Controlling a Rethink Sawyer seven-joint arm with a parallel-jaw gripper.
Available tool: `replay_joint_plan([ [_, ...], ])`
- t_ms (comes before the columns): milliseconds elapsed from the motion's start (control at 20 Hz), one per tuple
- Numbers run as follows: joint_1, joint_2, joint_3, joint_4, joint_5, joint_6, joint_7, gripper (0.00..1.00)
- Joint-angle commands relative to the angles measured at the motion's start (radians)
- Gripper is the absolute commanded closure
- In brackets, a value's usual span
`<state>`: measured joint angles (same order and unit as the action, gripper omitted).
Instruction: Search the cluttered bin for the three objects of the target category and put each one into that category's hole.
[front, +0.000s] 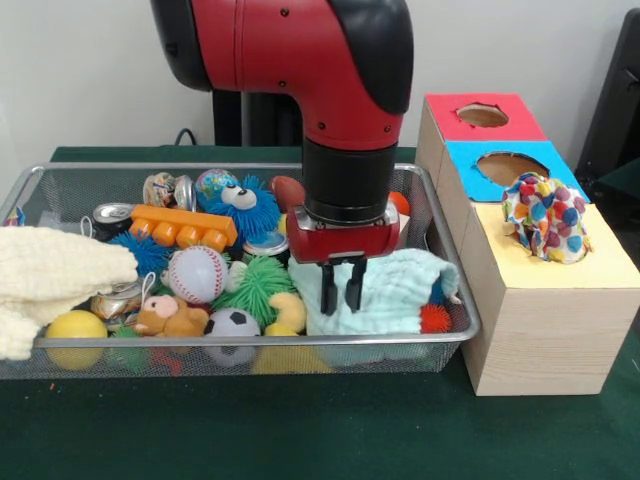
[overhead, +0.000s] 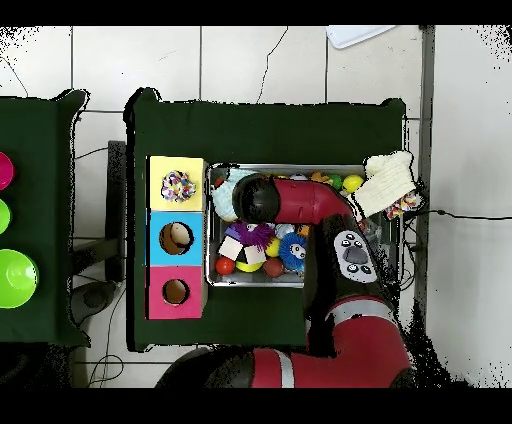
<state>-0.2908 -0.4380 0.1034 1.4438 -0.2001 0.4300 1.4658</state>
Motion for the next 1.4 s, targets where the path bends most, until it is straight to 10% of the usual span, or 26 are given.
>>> replay_joint_plan([
  [50,-0.066,-0.005,0.0,-0.003,-0.041,0.113,0.006,1.0],
  [450,-0.126,-0.073,-0.057,-0.06,-0.171,0.208,-0.162,1.0],
  [1400,-0.324,-0.035,0.135,-0.203,-0.361,0.304,-0.353,1.0],
])
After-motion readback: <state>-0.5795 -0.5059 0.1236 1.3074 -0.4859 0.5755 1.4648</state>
